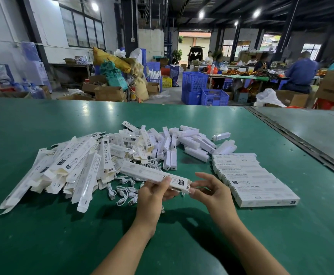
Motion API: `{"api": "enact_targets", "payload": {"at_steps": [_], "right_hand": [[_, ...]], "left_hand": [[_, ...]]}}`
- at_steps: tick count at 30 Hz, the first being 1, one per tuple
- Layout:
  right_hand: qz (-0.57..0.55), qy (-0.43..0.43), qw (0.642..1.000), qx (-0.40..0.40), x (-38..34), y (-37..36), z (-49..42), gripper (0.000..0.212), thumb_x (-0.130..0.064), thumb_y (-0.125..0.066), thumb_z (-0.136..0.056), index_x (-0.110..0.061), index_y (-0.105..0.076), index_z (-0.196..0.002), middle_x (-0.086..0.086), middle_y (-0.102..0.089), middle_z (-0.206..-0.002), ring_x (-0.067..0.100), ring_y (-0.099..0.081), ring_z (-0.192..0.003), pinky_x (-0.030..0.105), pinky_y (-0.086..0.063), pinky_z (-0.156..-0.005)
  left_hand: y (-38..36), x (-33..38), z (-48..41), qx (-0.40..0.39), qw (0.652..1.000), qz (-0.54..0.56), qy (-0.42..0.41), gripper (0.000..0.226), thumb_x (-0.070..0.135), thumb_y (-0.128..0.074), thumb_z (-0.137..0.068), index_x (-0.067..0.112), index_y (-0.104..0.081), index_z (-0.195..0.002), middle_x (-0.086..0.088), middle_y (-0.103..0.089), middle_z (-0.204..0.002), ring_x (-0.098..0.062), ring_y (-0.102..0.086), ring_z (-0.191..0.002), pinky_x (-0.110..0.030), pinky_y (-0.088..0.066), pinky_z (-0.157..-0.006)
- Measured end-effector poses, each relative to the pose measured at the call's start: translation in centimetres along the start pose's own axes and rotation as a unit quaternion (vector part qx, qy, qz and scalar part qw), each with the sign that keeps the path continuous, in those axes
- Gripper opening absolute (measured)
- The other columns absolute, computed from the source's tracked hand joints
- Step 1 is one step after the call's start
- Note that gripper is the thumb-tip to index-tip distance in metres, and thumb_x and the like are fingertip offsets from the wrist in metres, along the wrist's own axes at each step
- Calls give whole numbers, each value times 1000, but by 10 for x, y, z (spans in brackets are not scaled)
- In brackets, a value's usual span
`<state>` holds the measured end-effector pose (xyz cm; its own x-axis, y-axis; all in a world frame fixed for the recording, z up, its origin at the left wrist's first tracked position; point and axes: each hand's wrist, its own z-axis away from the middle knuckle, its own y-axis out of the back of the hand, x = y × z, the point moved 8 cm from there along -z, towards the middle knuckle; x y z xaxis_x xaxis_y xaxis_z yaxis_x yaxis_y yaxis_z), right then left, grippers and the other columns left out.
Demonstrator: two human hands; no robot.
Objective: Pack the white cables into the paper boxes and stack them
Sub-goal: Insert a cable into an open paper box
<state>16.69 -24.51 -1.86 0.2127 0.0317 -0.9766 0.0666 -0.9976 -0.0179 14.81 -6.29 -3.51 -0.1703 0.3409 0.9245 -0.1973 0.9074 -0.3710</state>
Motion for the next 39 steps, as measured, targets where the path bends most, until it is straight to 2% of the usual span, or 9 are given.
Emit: {"api": "enact_targets", "payload": {"at_steps": [13,20,23,26,28,35,36,37,39], "right_hand": [[141,78,987,-16,-20,-14,13,40,-9,-74,-84,-48,-71,-89,3,-68,-55,13,-59,-48,23,-47,-54],[171,85,982,5,-17,-17,15,17,-14,-78,-81,-27,-68,-77,0,-67,-54,9,-58,-43,15,-39,-46],[142,76,986,34,-15,-15,15,21,-11,-79,-80,-18,-61,-73,-1,-67,-59,15,-63,-44,19,-44,-45],[124,75,988,53,-15,-11,14,25,-9,-78,-80,-19,-57,-72,-3,-62,-61,17,-60,-43,28,-48,-45],[124,77,988,52,-15,-10,14,28,-8,-78,-80,-23,-56,-71,-3,-61,-63,15,-58,-43,31,-49,-44],[117,74,989,52,-16,-8,14,30,-9,-77,-81,-25,-55,-70,-2,-60,-61,17,-58,-43,29,-48,-45],[111,71,990,55,-15,-7,14,30,-9,-78,-80,-25,-55,-70,-1,-61,-64,18,-58,-44,28,-48,-44],[106,68,990,57,-15,-7,14,30,-9,-79,-80,-25,-55,-70,0,-61,-66,20,-60,-44,28,-48,-44],[103,60,991,54,-15,-7,15,29,-10,-79,-79,-25,-56,-70,-1,-62,-68,22,-62,-46,32,-50,-44]], "left_hand": [[-9,0,3,-38,999,19,18,36,34,-66,-78,2,-69,-93,-12,-75,-82,-16,-70,-66,-23,-56,-60],[-6,9,3,-36,992,-62,-103,66,30,-60,-85,38,-28,-142,-5,-77,-94,-20,-74,-86,-26,-58,-71],[-13,10,7,-63,970,-182,-147,46,35,-54,-94,53,-43,-135,0,-75,-99,-13,-71,-92,-30,-57,-82],[-19,8,12,-87,947,-276,-143,46,27,-54,-102,67,-47,-122,27,-67,-85,8,-60,-81,-6,-45,-76],[-21,8,13,-112,944,-282,-130,46,28,-55,-100,67,-46,-124,36,-62,-77,11,-55,-73,-4,-43,-71],[-27,10,18,-163,928,-305,-139,48,48,-51,-93,72,-37,-132,20,-47,-62,1,-42,-58,-8,-39,-64],[-28,11,18,-164,923,-316,-148,48,49,-52,-93,68,-36,-134,10,-65,-86,2,-50,-61,-7,-39,-65],[-28,10,17,-164,918,-327,-153,50,50,-53,-93,63,-36,-138,12,-55,-119,3,-59,-74,-6,-40,-70],[-27,7,16,-168,912,-341,-153,53,52,-56,-91,60,-37,-140,3,-68,-122,2,-61,-104,-8,-43,-83]]}}
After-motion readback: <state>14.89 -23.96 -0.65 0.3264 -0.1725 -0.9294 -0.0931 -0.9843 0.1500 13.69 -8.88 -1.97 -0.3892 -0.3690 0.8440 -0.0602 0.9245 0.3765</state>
